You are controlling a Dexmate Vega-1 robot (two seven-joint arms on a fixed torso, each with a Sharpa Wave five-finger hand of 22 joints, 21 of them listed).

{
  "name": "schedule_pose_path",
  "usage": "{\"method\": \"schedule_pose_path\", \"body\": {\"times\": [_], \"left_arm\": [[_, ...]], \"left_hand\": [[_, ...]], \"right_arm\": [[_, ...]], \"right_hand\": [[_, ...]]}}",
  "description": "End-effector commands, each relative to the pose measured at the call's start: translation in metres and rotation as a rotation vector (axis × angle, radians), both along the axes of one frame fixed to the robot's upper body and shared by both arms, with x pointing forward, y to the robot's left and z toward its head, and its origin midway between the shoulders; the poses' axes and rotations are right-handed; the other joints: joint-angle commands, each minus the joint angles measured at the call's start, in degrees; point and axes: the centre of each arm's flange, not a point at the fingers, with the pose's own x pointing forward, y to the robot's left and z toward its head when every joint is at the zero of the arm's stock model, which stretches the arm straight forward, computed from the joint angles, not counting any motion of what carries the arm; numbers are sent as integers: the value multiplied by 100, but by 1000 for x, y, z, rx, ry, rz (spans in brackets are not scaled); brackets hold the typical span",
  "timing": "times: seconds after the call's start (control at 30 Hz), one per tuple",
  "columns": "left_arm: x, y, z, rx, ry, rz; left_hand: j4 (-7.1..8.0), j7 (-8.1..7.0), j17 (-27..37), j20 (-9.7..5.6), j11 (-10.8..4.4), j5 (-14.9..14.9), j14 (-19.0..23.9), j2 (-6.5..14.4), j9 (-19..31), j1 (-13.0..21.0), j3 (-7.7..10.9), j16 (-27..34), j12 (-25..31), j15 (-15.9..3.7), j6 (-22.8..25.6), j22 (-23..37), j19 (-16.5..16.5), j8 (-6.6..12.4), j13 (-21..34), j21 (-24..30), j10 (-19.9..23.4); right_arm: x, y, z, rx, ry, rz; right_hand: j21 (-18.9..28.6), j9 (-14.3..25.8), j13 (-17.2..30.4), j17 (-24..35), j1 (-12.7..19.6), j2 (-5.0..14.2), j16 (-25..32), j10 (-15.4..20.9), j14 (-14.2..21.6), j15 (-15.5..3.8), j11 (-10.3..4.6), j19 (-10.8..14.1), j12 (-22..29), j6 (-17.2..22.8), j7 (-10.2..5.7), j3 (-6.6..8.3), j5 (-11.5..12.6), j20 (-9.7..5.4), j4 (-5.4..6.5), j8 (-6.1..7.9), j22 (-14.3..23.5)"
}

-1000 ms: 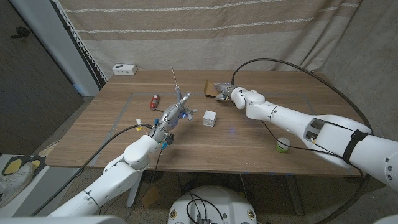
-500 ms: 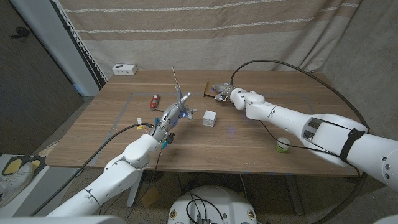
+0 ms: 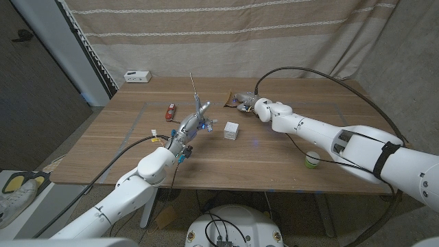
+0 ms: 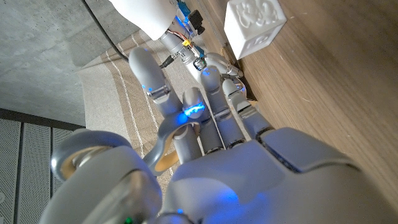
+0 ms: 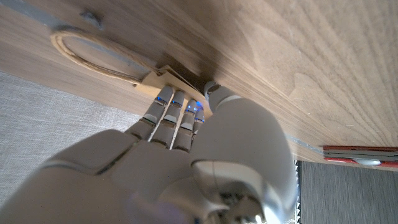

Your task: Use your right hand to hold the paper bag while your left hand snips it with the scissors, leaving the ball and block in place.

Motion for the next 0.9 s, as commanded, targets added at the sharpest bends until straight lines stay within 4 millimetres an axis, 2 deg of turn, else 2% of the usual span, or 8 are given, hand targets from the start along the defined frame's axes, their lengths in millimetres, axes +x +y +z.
{"method": "schedule_pose_path", "body": {"times": [0.03, 0.13, 0.17, 0.27, 0.37, 0.6, 0.77, 0.9], "left_arm": [[3, 0, 1, -3, 2, -3], [4, 0, 1, -3, 1, -5], [4, 0, 1, -1, 0, -7], [4, 0, 1, -3, 1, -6], [3, 0, 0, -6, -1, -9], [1, -1, 0, -7, -5, -6], [0, -2, 0, -4, -5, -11], [0, -2, 0, -5, -6, -10]], "left_hand": [[584, 235, 6, -209, -657, 15, 37, -14, 21, -31, -824, 44, 238, -624, -169, 10, 69, 46, 122, 14, 689], [584, 232, 6, -211, -649, 16, 32, -14, 21, -31, -824, 43, 238, -625, -169, 9, 70, 48, 121, 13, 687], [584, 232, 7, -212, -650, 16, 32, -14, 21, -31, -824, 44, 238, -625, -169, 9, 69, 49, 121, 13, 690], [586, 233, 7, -212, -657, 16, 27, -13, 21, -32, -824, 44, 236, -626, -169, 9, 65, 51, 121, 11, 682], [589, 230, -1, -215, -670, 19, 30, -10, 21, -31, -823, 43, 238, -624, -169, 8, 72, 58, 121, 12, 691], [592, 230, -7, -215, -661, 23, 32, -8, 20, -25, -823, 45, 242, -625, -170, 10, 76, 71, 121, 13, 703], [597, 238, -14, -215, -679, 25, 43, -6, 20, -23, -822, 48, 236, -624, -170, 7, 79, 82, 121, 10, 693], [599, 244, -14, -211, -666, 26, 32, -6, 20, -24, -823, 45, 235, -625, -171, 9, 77, 83, 121, 10, 685]], "right_arm": [[-1, -7, 0, 86, -47, 30], [-2, -9, 0, 108, -66, 39], [-3, -10, 0, 115, -77, 42], [-5, -11, 0, 142, -98, 54], [-8, -13, 1, 161, -124, 69], [-14, -16, 3, 202, -172, 112], [-17, -18, 3, 222, -188, 132], [-21, -19, 3, 233, -207, 159]], "right_hand": [[240, 29, 37, 558, 130, -45, 457, 784, 1039, -1233, -200, 222, 275, 541, -161, 15, -54, -499, 108, 107, 28], [387, 50, 133, 660, 97, -164, 719, 1139, 1330, -1239, -295, 373, 437, 714, -341, -191, -65, -506, 62, 95, 17], [470, 70, 243, 714, 120, -160, 860, 1465, 1494, -1247, -363, 444, 612, 832, -443, -278, -40, -507, 13, 108, 23], [617, 92, 425, 790, 214, -176, 1067, 1774, 1806, -1261, -533, 575, 829, 997, -532, -369, -11, -532, -91, 128, 42], [829, 122, 689, 830, 365, -200, 1199, 2120, 2079, -1265, -656, 697, 1149, 1334, -711, -474, 3, -627, -221, 192, 85], [1192, 180, 1044, 1040, 519, -201, 1427, 2352, 2491, -1265, -765, 783, 1498, 2037, -846, -609, 17, -680, -281, 374, 157], [1400, 218, 1045, 1182, 556, -205, 1573, 2406, 2784, -1261, -760, 863, 1539, 2231, -852, -675, 37, -751, -274, 412, 178], [1487, 227, 1040, 1231, 578, -232, 1596, 2414, 2832, -1261, -757, 911, 1544, 2265, -875, -707, 49, -817, -286, 409, 184]]}}
